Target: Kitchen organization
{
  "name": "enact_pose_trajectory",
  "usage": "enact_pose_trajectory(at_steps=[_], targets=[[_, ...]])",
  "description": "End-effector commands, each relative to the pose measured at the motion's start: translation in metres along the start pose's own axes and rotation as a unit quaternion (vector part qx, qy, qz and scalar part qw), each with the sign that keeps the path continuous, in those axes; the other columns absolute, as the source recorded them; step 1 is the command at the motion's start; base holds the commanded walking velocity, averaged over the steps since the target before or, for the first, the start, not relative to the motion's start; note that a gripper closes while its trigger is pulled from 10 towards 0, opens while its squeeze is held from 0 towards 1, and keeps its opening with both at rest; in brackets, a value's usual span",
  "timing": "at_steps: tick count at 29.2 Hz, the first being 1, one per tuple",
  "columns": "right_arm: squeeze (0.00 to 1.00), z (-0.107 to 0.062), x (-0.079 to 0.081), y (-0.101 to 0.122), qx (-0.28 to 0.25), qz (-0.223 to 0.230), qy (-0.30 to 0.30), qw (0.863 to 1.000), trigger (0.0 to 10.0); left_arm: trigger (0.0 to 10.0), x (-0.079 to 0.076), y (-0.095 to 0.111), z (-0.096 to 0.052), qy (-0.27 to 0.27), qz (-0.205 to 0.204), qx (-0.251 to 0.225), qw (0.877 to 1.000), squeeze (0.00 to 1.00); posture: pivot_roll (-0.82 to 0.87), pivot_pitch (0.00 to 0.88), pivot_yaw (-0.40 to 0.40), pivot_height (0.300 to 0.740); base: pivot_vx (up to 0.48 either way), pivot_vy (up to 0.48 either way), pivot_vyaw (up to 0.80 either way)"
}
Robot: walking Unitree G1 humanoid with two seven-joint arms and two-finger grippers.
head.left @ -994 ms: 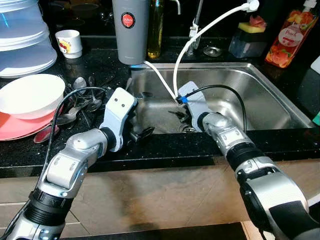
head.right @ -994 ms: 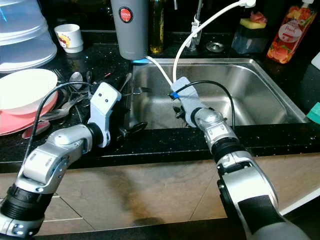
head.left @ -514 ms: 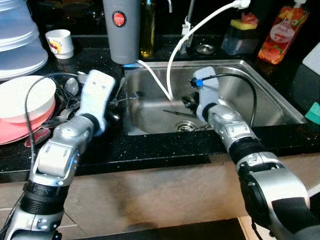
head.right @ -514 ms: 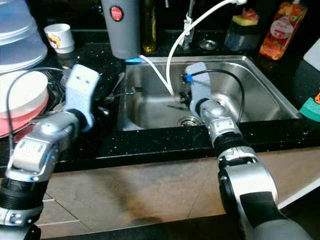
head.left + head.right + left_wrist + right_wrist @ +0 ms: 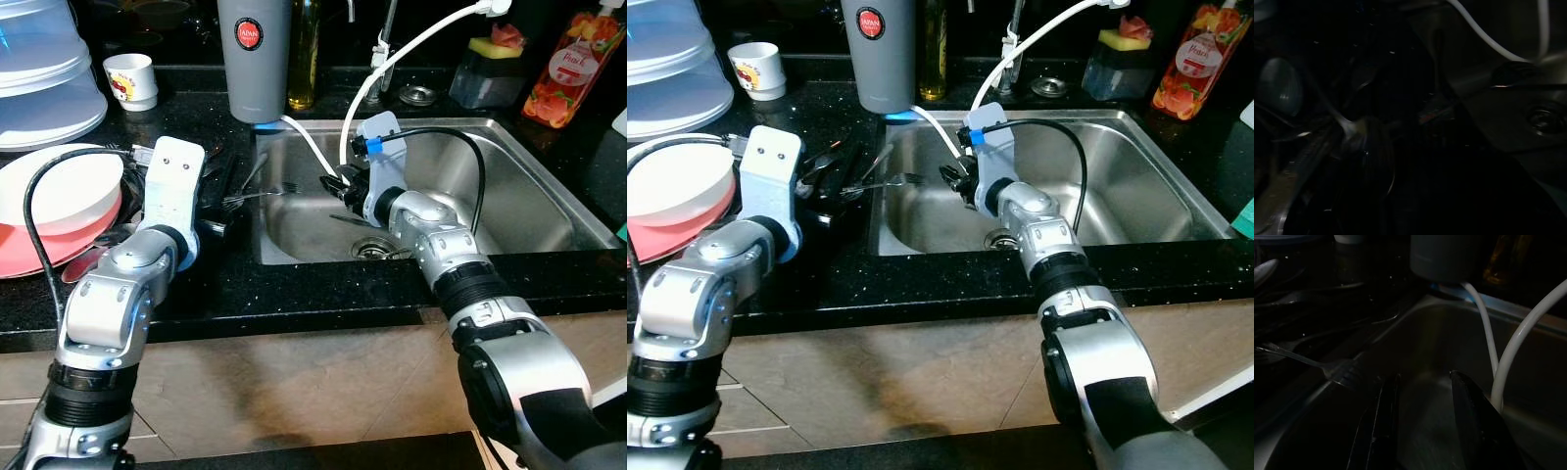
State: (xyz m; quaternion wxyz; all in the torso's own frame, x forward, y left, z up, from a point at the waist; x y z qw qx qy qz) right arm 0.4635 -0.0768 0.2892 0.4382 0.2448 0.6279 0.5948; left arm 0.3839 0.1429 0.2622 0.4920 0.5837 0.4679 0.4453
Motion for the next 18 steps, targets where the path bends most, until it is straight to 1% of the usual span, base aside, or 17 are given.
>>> enact_pose_trajectory(at_steps=[1, 3, 4, 5, 6, 7, 8, 12, 14, 18], targets=[[0.0, -0.003, 0.001, -0.003, 0.004, 0.003, 0.006, 1.0, 10.0, 10.0, -0.004, -0.003, -0.002, -0.004, -0.008, 0.014, 1.0, 0.0, 0.01, 0.19, -0.007, 0.74, 0.0, 0.0, 0.0], [0.0, -0.003, 0.001, -0.002, 0.004, 0.004, 0.007, 1.0, 10.0, 10.0, -0.004, -0.004, -0.002, -0.004, -0.008, 0.018, 1.0, 0.0, 0.01, 0.19, -0.007, 0.74, 0.0, 0.0, 0.0], [0.0, -0.004, 0.001, -0.002, 0.003, 0.004, 0.008, 1.0, 10.0, 8.8, -0.006, -0.005, -0.003, -0.008, -0.007, 0.022, 1.0, 0.0, 0.01, 0.19, -0.003, 0.74, 0.0, 0.0, 0.0], [0.0, -0.004, 0.001, -0.002, 0.003, 0.004, 0.008, 1.0, 10.0, 8.8, -0.006, -0.005, -0.003, -0.008, -0.007, 0.022, 1.0, 0.0, 0.01, 0.19, -0.003, 0.74, 0.0, 0.0, 0.0], [0.0, -0.004, 0.002, -0.002, 0.004, 0.005, 0.011, 1.0, 10.0, 2.4, -0.008, -0.006, -0.003, -0.013, -0.006, 0.027, 1.0, 0.0, 0.01, 0.19, -0.003, 0.74, 0.0, 0.0, 0.0], [0.0, -0.004, 0.002, -0.002, 0.004, 0.006, 0.012, 1.0, 10.0, 2.0, -0.007, -0.007, -0.003, -0.012, -0.004, 0.029, 0.999, 0.0, 0.01, 0.189, -0.001, 0.74, 0.0, 0.0, 0.0], [0.0, -0.004, 0.003, -0.002, 0.004, 0.007, 0.014, 1.0, 10.0, 10.0, -0.005, -0.008, -0.003, -0.005, -0.001, 0.034, 0.999, 0.0, 0.01, 0.189, -0.001, 0.74, 0.0, 0.0, 0.0], [0.0, -0.005, 0.004, -0.002, 0.006, 0.008, 0.02, 1.0, 10.0, 10.0, -0.003, -0.011, -0.003, 0.004, 0.0, 0.044, 0.999, 0.0, 0.01, 0.189, -0.001, 0.74, 0.0, 0.0, 0.0], [0.0, -0.006, 0.007, -0.003, 0.01, 0.007, 0.029, 1.0, 10.0, 10.0, -0.002, -0.015, -0.003, 0.004, 0.001, 0.057, 0.998, 0.0, 0.01, 0.189, -0.001, 0.74, 0.0, 0.0, 0.0], [0.0, -0.008, 0.011, -0.003, 0.014, 0.008, 0.04, 0.999, 10.0, 10.0, -0.003, -0.02, -0.004, 0.0, 0.005, 0.069, 0.998, 0.0, 0.01, 0.188, -0.001, 0.74, 0.0, 0.0, 0.0]])
Point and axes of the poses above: a point about 5 cm out from each wrist's last joint towards the gripper, its own z axis pointing out of the wrist towards the gripper, its own y axis along the axis of the wrist's last joint, x = y × z, the point moved 6 cm from there along z, pointing out of the wrist towards the gripper, and after that the axes turned 5 degrees about -z, right-handed, at the moved point
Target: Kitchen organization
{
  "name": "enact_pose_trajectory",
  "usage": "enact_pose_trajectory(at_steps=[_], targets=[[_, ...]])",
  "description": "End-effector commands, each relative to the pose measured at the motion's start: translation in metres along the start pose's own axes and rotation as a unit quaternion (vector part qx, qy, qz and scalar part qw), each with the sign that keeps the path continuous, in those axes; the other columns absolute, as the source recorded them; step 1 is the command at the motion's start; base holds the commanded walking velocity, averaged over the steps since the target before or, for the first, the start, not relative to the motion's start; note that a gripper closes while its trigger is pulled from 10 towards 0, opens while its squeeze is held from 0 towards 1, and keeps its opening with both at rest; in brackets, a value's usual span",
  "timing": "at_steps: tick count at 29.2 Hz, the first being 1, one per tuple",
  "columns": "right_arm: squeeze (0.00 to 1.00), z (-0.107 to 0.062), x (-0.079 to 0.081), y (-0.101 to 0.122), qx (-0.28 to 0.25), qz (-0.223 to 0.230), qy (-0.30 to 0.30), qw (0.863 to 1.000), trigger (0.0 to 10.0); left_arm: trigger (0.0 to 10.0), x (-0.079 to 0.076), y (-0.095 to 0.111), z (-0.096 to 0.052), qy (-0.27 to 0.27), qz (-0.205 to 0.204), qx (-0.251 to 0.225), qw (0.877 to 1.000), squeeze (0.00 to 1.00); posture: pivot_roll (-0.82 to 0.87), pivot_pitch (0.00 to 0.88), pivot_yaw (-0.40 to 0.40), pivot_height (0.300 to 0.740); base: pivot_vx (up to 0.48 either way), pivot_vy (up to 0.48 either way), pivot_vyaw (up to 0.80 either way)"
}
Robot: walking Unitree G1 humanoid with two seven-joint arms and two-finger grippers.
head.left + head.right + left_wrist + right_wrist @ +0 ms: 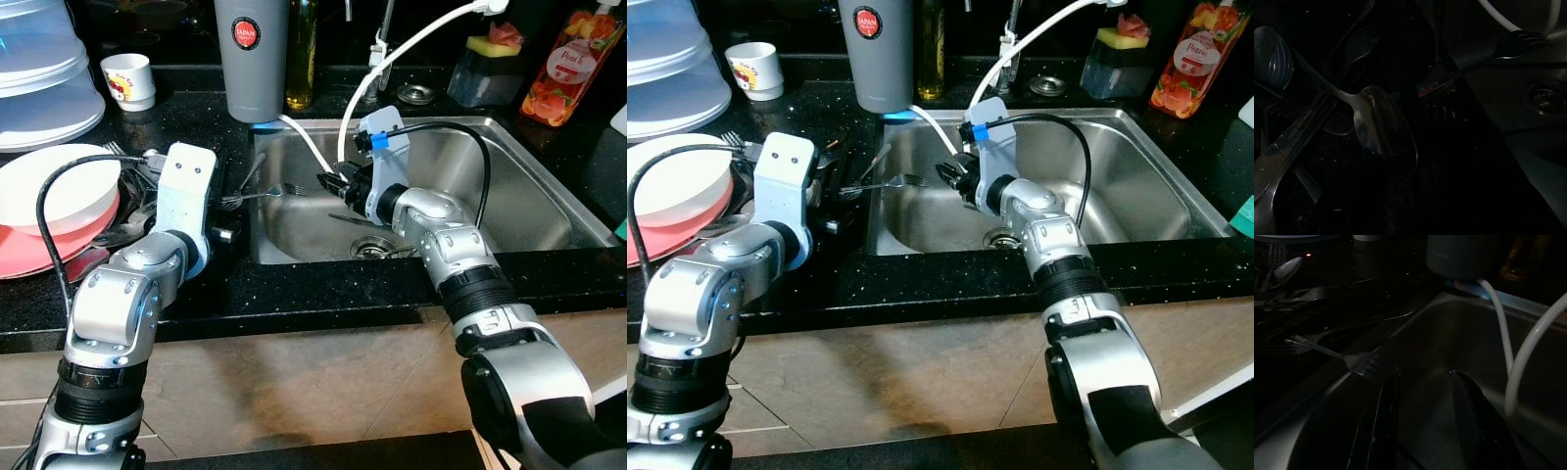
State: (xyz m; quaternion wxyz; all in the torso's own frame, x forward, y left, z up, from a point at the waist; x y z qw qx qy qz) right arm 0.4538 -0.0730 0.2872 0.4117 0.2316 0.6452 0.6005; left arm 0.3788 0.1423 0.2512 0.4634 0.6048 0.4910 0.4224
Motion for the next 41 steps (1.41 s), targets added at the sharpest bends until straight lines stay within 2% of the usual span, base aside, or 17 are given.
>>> enact_pose_trajectory(at_steps=[1, 2, 3, 4, 5, 13, 16, 19, 24, 30, 34, 37, 41], targets=[[0.0, -0.002, 0.004, -0.004, 0.007, 0.003, 0.009, 1.0, 10.0, 10.0, -0.002, -0.009, 0.0, -0.003, 0.008, 0.023, 1.0, 0.0, 0.01, 0.188, -0.001, 0.74, 0.0, 0.0, 0.0], [0.0, -0.003, 0.004, -0.004, 0.008, 0.006, 0.011, 1.0, 10.0, 8.9, -0.002, -0.009, -0.001, -0.006, 0.008, 0.025, 1.0, 0.0, 0.01, 0.189, 0.0, 0.74, 0.0, 0.0, 0.0], [0.0, -0.003, 0.004, -0.004, 0.009, 0.007, 0.012, 1.0, 10.0, 4.6, -0.003, -0.009, -0.001, -0.006, 0.008, 0.026, 1.0, 0.0, 0.01, 0.189, 0.0, 0.74, 0.0, 0.0, 0.0], [0.0, -0.003, 0.004, -0.005, 0.009, 0.008, 0.013, 1.0, 10.0, 1.7, -0.002, -0.01, -0.001, -0.007, 0.009, 0.027, 1.0, 0.0, 0.01, 0.189, 0.0, 0.74, 0.0, 0.0, 0.0], [0.0, -0.004, 0.004, -0.005, 0.009, 0.009, 0.013, 1.0, 10.0, 0.0, -0.002, -0.011, -0.001, -0.006, 0.01, 0.028, 1.0, 0.0, 0.01, 0.189, 0.0, 0.74, 0.0, 0.0, 0.0], [0.0, -0.006, 0.006, -0.005, 0.006, 0.025, 0.015, 1.0, 10.0, 0.0, 0.003, -0.009, -0.001, 0.004, 0.027, 0.024, 0.999, 0.0, 0.01, 0.189, 0.0, 0.74, 0.0, 0.0, 0.0], [0.0, -0.006, 0.007, -0.004, 0.004, 0.031, 0.016, 0.999, 10.0, 0.0, 0.013, -0.005, -0.002, 0.032, 0.056, 0.011, 0.998, 0.0, 0.01, 0.186, 0.0, 0.74, 0.0, 0.0, 0.0], [0.0, -0.006, 0.007, -0.004, 0.003, 0.035, 0.016, 0.999, 10.0, 0.0, 0.018, -0.001, -0.002, 0.046, 0.06, 0.002, 0.997, 0.0, 0.01, 0.186, 0.0, 0.74, 0.0, 0.0, 0.0], [0.0, -0.006, 0.008, -0.002, -0.002, 0.044, 0.016, 0.999, 10.0, 0.0, 0.032, 0.016, -0.005, 0.086, 0.074, -0.038, 0.993, 0.0, 0.01, 0.179, -0.002, 0.74, 0.0, 0.0, 0.0], [0.0, -0.007, 0.008, -0.001, -0.006, 0.049, 0.016, 0.999, 10.0, 0.0, 0.04, 0.033, -0.009, 0.122, 0.096, -0.083, 0.984, 0.0, 0.01, 0.17, -0.003, 0.74, 0.0, 0.0, 0.0], [0.0, -0.008, 0.008, 0.0, -0.007, 0.048, 0.014, 0.999, 10.0, 0.0, 0.033, 0.049, -0.011, 0.111, 0.111, -0.127, 0.979, 0.0, 0.01, 0.167, -0.002, 0.74, 0.0, 0.0, 0.0], [0.0, -0.008, 0.007, 0.0, -0.007, 0.048, 0.014, 0.999, 10.0, 0.0, 0.024, 0.052, -0.011, 0.094, 0.123, -0.137, 0.978, 0.0, 0.01, 0.167, -0.002, 0.74, 0.0, 0.0, 0.0], [0.0, -0.008, 0.007, 0.001, -0.007, 0.048, 0.013, 0.999, 10.0, 0.0, 0.023, 0.053, -0.011, 0.095, 0.128, -0.144, 0.977, 0.0, 0.01, 0.171, -0.001, 0.74, 0.0, 0.0, 0.0]])
Point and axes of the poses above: a point about 5 cm out from each wrist's last joint towards the gripper, its own z axis pointing out of the wrist towards the gripper, its own y axis along the axis of the wrist's last joint, x = y × z, the point moved 6 cm from there along z, pointing out of the wrist towards the gripper, and after that the axes turned 5 degrees about -z, right-handed, at the moved point
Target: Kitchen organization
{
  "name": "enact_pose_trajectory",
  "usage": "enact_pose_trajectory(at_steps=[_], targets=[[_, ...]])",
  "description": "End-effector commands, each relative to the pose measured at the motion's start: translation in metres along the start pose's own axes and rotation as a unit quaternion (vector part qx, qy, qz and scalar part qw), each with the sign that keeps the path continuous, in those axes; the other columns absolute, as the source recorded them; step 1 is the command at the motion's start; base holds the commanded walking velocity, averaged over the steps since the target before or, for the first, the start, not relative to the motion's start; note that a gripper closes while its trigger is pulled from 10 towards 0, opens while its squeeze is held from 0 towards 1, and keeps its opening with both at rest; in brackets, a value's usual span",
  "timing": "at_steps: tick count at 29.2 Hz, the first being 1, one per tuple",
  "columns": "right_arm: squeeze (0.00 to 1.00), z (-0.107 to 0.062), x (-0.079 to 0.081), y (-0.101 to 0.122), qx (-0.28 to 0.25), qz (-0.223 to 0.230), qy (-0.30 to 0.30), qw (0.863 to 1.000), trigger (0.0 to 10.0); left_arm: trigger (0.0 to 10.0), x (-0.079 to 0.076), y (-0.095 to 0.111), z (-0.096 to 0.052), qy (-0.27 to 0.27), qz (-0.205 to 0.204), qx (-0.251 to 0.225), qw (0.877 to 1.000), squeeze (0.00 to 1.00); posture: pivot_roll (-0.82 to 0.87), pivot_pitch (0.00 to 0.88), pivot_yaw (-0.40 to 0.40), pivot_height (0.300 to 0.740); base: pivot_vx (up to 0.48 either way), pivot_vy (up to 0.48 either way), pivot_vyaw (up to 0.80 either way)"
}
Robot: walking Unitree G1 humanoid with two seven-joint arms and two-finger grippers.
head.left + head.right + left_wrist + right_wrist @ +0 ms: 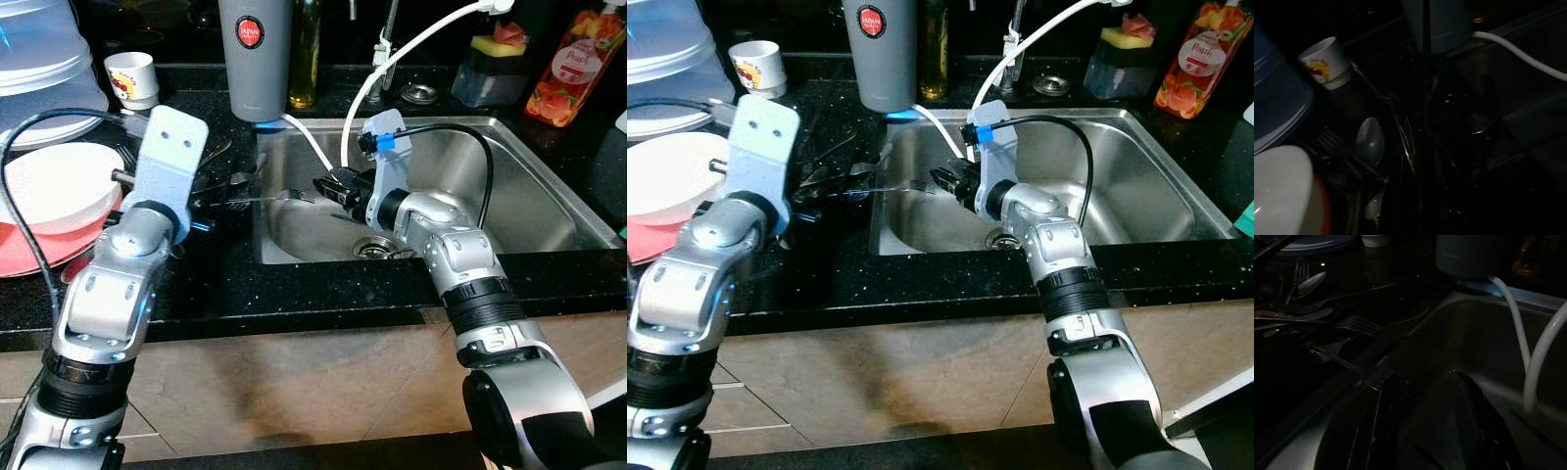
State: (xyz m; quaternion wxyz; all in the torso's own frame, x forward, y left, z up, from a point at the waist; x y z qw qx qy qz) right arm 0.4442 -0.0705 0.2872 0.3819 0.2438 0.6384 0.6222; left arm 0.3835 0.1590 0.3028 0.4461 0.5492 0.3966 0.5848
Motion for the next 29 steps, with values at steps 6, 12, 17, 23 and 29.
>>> enact_pose_trajectory(at_steps=[6, 12, 17, 23, 29], targets=[[0.0, -0.003, -0.001, -0.002, 0.0, 0.012, -0.002, 1.0, 10.0, 0.0, 0.006, 0.005, 0.0, 0.018, 0.021, -0.022, 0.999, 0.0, 0.01, 0.171, -0.001, 0.74, 0.0, 0.0, 0.0], [0.0, -0.003, 0.0, -0.002, 0.001, 0.011, 0.001, 1.0, 10.0, 10.0, 0.011, -0.007, 0.001, 0.027, 0.028, 0.011, 0.999, 0.01, 0.01, 0.177, 0.0, 0.74, 0.0, 0.0, 0.0], [0.0, -0.003, 0.001, -0.002, 0.002, 0.01, 0.003, 1.0, 10.0, 10.0, 0.009, -0.014, 0.001, 0.021, 0.021, 0.026, 0.999, 1.0, 0.01, 0.18, 0.0, 0.74, 0.0, 0.0, 0.0], [0.0, -0.003, 0.001, -0.003, 0.003, 0.011, 0.003, 1.0, 10.0, 10.0, 0.011, -0.014, 0.002, 0.023, 0.023, 0.027, 0.999, 1.0, 0.01, 0.182, -0.001, 0.74, 0.0, 0.0, 0.0], [0.0, -0.003, 0.001, -0.002, 0.003, 0.013, 0.003, 1.0, 10.0, 0.0, 0.012, -0.013, 0.001, 0.025, 0.021, 0.023, 0.999, 0.97, 0.01, 0.183, -0.001, 0.74, 0.0, 0.0, 0.0]])
Point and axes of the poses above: a point about 5 cm out from each wrist's last joint towards the gripper, its own z axis pointing out of the wrist towards the gripper, its own y axis along the axis of the wrist's last joint, x = y × z, the point moved 6 cm from there along z, pointing out of the wrist towards the gripper, and after that the axes turned 5 degrees about -z, right-handed, at the moved point
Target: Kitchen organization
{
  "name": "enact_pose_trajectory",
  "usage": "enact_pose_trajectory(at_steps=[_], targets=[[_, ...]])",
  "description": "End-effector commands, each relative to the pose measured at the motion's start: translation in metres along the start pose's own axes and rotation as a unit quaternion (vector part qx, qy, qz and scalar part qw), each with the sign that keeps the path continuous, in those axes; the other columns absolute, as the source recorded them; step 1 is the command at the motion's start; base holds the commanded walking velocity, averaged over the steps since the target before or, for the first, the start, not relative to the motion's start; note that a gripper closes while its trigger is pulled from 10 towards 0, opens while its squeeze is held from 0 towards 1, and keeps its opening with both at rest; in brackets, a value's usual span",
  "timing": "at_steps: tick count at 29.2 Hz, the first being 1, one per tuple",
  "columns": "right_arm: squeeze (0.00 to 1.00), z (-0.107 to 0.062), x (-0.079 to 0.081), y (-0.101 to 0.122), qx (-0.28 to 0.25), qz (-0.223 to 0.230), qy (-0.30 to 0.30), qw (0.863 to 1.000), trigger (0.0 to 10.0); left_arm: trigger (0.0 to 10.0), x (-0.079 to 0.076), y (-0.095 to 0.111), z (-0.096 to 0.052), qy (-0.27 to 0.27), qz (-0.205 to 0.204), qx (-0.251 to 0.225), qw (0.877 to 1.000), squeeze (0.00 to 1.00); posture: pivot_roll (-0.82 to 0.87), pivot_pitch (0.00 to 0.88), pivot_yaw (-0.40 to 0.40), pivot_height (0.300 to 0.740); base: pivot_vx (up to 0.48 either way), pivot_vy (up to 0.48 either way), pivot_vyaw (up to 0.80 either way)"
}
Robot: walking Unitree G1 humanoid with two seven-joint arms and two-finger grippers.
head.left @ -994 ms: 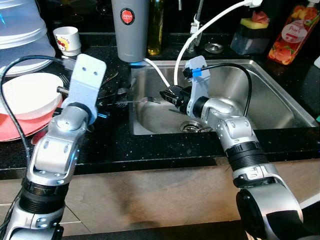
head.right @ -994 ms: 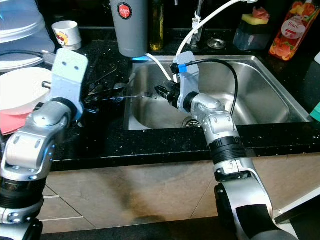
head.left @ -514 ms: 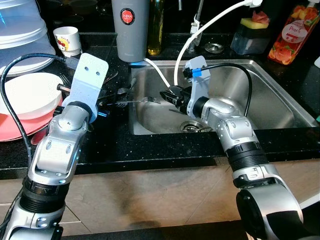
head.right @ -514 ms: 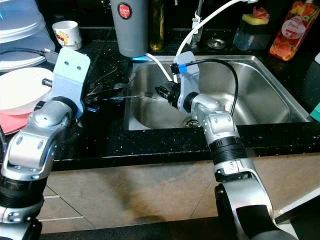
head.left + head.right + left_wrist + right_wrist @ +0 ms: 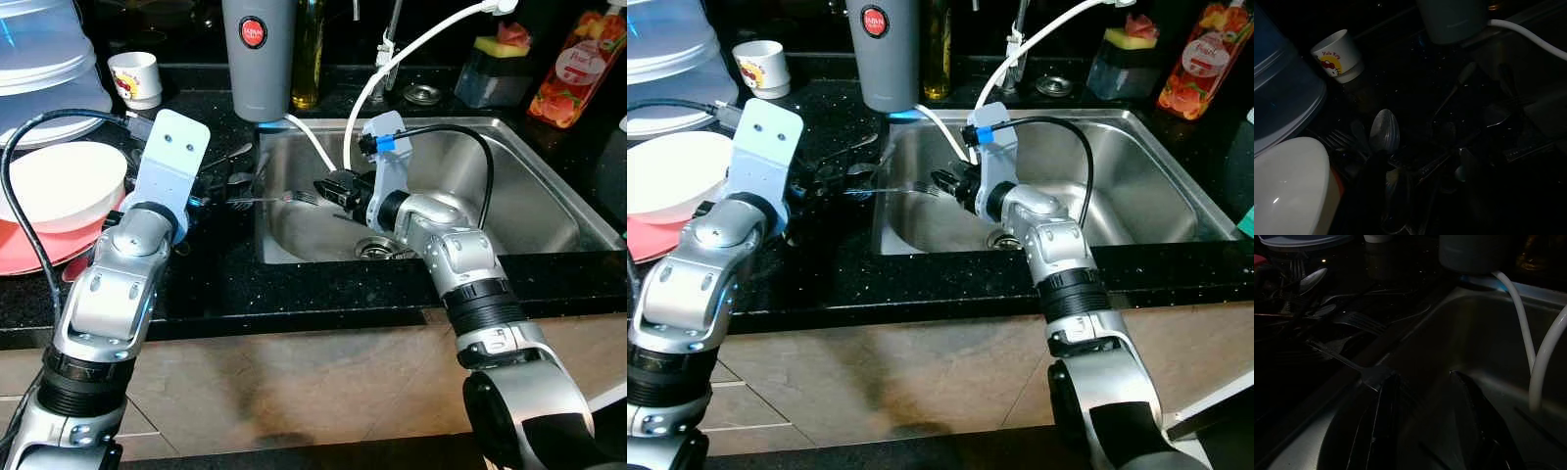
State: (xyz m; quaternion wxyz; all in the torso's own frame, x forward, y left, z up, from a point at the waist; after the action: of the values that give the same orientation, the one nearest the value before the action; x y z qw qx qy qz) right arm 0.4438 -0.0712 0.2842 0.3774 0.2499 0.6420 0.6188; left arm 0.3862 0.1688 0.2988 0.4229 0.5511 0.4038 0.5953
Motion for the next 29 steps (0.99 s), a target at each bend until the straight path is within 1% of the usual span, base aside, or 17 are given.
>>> enact_pose_trajectory(at_steps=[1, 4, 5, 6, 7, 9, 10, 14, 17, 21, 25, 26, 27, 29], targets=[[0.0, -0.002, 0.001, 0.001, -0.005, 0.008, 0.003, 1.0, 10.0, 0.0, 0.004, -0.006, 0.0, 0.009, 0.008, 0.011, 1.0, 0.0, 0.01, 0.183, -0.001, 0.74, 0.0, 0.0, 0.0], [0.0, -0.002, 0.001, 0.001, -0.005, 0.008, 0.003, 1.0, 10.0, 0.0, 0.004, -0.007, 0.0, 0.01, 0.009, 0.012, 1.0, 0.0, 0.01, 0.183, -0.001, 0.74, 0.0, 0.0, 0.0], [0.0, -0.002, 0.001, 0.001, -0.005, 0.008, 0.003, 1.0, 10.0, 2.9, 0.004, -0.008, 0.0, 0.009, 0.01, 0.016, 1.0, 0.0, 0.01, 0.183, -0.001, 0.74, 0.0, 0.0, 0.0], [0.0, -0.002, 0.001, 0.001, -0.004, 0.008, 0.003, 1.0, 10.0, 9.2, 0.002, -0.01, 0.0, 0.004, 0.014, 0.02, 1.0, 0.0, 0.01, 0.183, -0.001, 0.74, 0.0, 0.0, 0.0], [0.0, -0.002, 0.001, 0.001, -0.004, 0.007, 0.003, 1.0, 10.0, 10.0, -0.001, -0.014, -0.001, -0.004, 0.023, 0.031, 0.999, 0.0, 0.01, 0.183, -0.001, 0.74, 0.0, 0.0, 0.0], [0.0, -0.003, 0.001, 0.0, -0.004, 0.006, 0.003, 1.0, 10.0, 10.0, -0.002, -0.017, -0.001, -0.008, 0.026, 0.036, 0.999, 0.0, 0.01, 0.183, -0.001, 0.74, 0.0, 0.0, 0.0], [0.0, -0.003, 0.0, 0.0, -0.003, 0.006, 0.003, 1.0, 10.0, 10.0, -0.003, -0.022, -0.001, -0.014, 0.036, 0.046, 0.998, 0.0, 0.01, 0.183, -0.001, 0.74, 0.0, 0.0, 0.0], [0.0, -0.003, 0.001, 0.0, -0.002, 0.006, 0.004, 1.0, 10.0, 10.0, -0.002, -0.026, -0.001, -0.016, 0.044, 0.056, 0.997, 0.0, 0.01, 0.183, -0.001, 0.74, 0.0, 0.0, 0.0], [0.0, -0.003, 0.003, -0.002, 0.003, 0.006, 0.013, 1.0, 10.0, 10.0, 0.004, -0.029, 0.0, -0.008, 0.064, 0.06, 0.996, 0.0, 0.01, 0.183, -0.001, 0.74, 0.0, 0.0, 0.0], [0.0, -0.003, 0.007, -0.004, 0.007, 0.004, 0.023, 1.0, 10.0, 10.0, 0.009, -0.027, 0.001, 0.003, 0.074, 0.056, 0.996, 0.0, 0.01, 0.183, -0.001, 0.74, 0.0, 0.0, 0.0], [0.0, -0.004, 0.015, -0.007, 0.015, 0.002, 0.046, 0.999, 10.0, 10.0, 0.012, -0.024, 0.002, 0.005, 0.084, 0.051, 0.995, 0.0, 0.01, 0.183, -0.001, 0.74, 0.0, 0.0, 0.0], [0.0, -0.005, 0.025, -0.011, 0.024, 0.001, 0.077, 0.997, 10.0, 10.0, 0.012, -0.025, 0.002, 0.003, 0.088, 0.054, 0.995, 0.0, 0.01, 0.183, -0.001, 0.74, 0.0, 0.0, 0.0], [0.0, -0.005, 0.025, -0.011, 0.024, 0.001, 0.077, 0.997, 10.0, 10.0, 0.012, -0.025, 0.002, 0.003, 0.088, 0.054, 0.995, 0.0, 0.01, 0.183, -0.001, 0.74, 0.0, 0.0, 0.0], [0.0, -0.008, 0.036, -0.014, 0.033, 0.001, 0.111, 0.993, 10.0, 10.0, 0.013, -0.027, 0.002, 0.003, 0.093, 0.059, 0.994, 0.0, 0.01, 0.183, -0.001, 0.74, 0.0, 0.0, 0.0]])
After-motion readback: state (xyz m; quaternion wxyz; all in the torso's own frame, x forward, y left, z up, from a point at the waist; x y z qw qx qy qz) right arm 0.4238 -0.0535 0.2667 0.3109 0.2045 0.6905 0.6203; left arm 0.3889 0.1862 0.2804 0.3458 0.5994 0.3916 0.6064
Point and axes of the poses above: a point about 5 cm out from each wrist's last joint towards the gripper, its own z axis pointing out of the wrist towards the gripper, its own y axis along the axis of the wrist's last joint, x = y × z, the point moved 6 cm from there along z, pointing out of the wrist towards the gripper, and after that the axes turned 5 degrees about -z, right-handed, at the moved point
